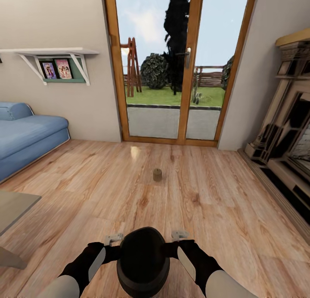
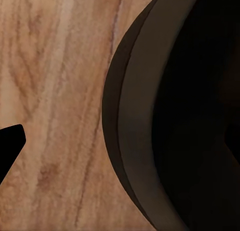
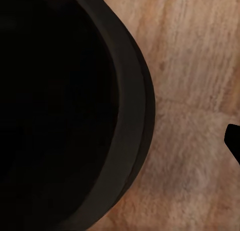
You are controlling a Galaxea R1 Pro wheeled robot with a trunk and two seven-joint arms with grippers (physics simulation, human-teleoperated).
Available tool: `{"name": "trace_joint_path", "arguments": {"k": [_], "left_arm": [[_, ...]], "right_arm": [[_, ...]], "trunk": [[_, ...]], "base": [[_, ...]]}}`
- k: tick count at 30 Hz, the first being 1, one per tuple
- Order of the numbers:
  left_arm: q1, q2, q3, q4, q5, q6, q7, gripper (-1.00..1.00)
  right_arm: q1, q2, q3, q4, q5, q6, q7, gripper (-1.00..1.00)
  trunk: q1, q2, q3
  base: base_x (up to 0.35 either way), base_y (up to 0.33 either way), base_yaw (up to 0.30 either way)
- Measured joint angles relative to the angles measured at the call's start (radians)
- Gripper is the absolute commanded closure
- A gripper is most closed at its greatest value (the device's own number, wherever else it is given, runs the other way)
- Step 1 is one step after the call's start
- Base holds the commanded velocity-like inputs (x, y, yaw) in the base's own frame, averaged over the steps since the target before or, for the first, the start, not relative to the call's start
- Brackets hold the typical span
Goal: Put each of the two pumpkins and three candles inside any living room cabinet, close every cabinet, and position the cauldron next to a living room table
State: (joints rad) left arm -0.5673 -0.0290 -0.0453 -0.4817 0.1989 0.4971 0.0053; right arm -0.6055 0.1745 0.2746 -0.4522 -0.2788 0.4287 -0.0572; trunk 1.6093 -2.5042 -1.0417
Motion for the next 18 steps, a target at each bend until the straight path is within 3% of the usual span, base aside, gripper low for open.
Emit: {"name": "trace_joint_path", "arguments": {"k": [3, 10, 18], "left_arm": [[0.000, -0.001, 0.000, 0.001, 0.000, -0.005, -0.002, -1.00], [0.000, -0.020, -0.001, 0.013, -0.001, -0.062, -0.004, -1.00], [0.000, -0.026, -0.002, 0.014, -0.002, -0.067, -0.004, -1.00]], "right_arm": [[0.000, 0.000, 0.000, 0.000, 0.000, 0.000, 0.000, -1.00], [0.000, 0.000, 0.000, 0.000, 0.002, -0.015, 0.000, -1.00], [0.000, 0.000, 0.000, 0.001, 0.002, -0.029, 0.000, -1.00]], "trunk": [[0.001, -0.001, -0.012], [0.001, -0.001, -0.012], [0.005, -0.003, -0.043]], "base": [[0.000, 0.000, 0.000], [0.000, 0.000, 0.000], [0.000, 0.000, 0.000]]}}
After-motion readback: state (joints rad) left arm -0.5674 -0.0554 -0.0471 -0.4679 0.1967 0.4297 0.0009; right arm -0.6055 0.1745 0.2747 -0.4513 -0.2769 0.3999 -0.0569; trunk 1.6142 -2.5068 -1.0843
